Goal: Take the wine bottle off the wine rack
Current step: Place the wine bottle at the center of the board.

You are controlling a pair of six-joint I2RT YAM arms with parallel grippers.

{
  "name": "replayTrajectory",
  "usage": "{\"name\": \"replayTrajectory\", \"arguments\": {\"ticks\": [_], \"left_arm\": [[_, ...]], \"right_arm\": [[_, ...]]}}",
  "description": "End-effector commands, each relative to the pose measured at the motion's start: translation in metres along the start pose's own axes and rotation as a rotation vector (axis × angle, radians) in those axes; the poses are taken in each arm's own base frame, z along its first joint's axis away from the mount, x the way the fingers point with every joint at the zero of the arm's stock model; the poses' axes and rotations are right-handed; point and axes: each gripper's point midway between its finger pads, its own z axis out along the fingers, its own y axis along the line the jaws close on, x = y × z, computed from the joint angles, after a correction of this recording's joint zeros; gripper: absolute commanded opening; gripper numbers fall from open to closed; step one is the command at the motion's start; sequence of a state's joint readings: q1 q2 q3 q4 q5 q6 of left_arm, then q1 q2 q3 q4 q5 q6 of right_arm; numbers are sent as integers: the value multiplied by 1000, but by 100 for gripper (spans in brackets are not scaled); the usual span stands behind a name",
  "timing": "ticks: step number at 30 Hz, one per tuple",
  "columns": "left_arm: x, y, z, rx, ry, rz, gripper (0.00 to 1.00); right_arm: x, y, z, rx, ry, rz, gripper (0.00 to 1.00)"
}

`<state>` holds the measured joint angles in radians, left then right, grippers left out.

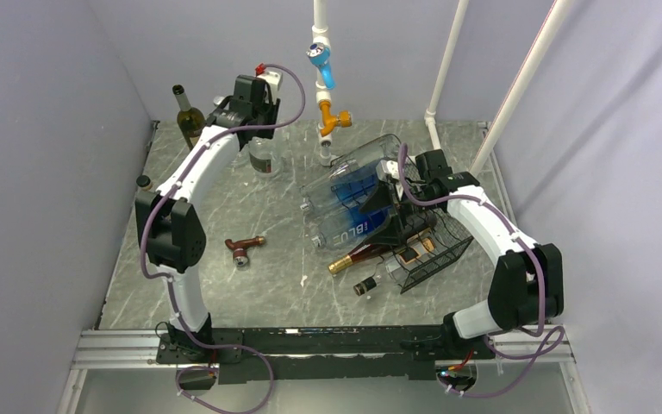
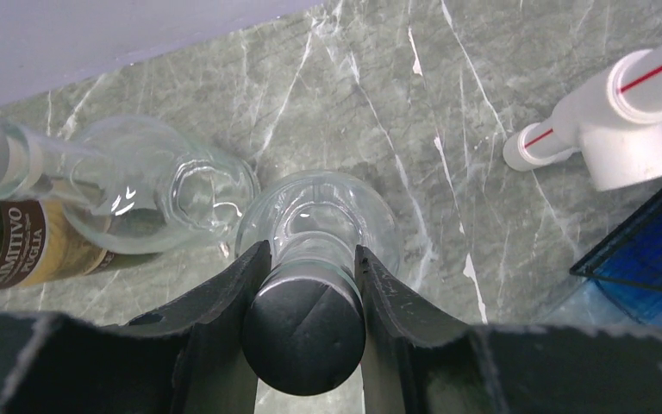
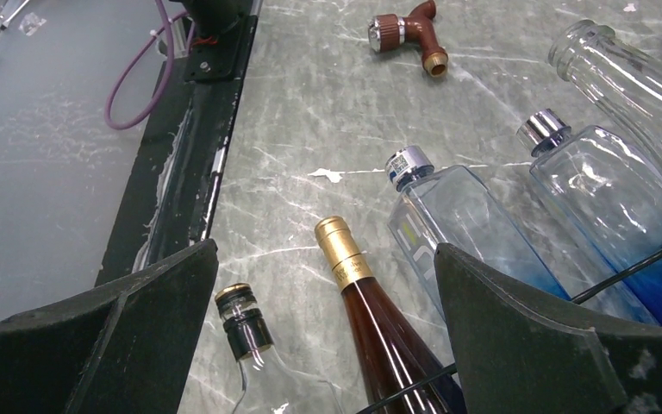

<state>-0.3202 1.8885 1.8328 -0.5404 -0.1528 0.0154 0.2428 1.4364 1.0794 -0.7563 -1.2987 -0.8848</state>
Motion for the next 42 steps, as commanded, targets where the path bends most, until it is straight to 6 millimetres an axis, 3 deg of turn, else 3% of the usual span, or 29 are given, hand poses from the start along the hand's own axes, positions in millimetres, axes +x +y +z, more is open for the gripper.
{"name": "replayTrajectory", "arguments": {"ticks": [1,22,32,42], "left_arm": [[-110,17,-30,-44,-340,-16,0],[-115,27,13,-83,-349,-19,0],[-103,31,27,-108,-320,-28,26],[-110,35,17,-120,-337,-38,51]], "right_arm": [[-13,-2,-1,-16,-11,-70,100],[1,-3,4,-26,53,-93,100],[5,-5,4,-28,64,-86,100],[7,-6,4,-28,71,-80,100]]}}
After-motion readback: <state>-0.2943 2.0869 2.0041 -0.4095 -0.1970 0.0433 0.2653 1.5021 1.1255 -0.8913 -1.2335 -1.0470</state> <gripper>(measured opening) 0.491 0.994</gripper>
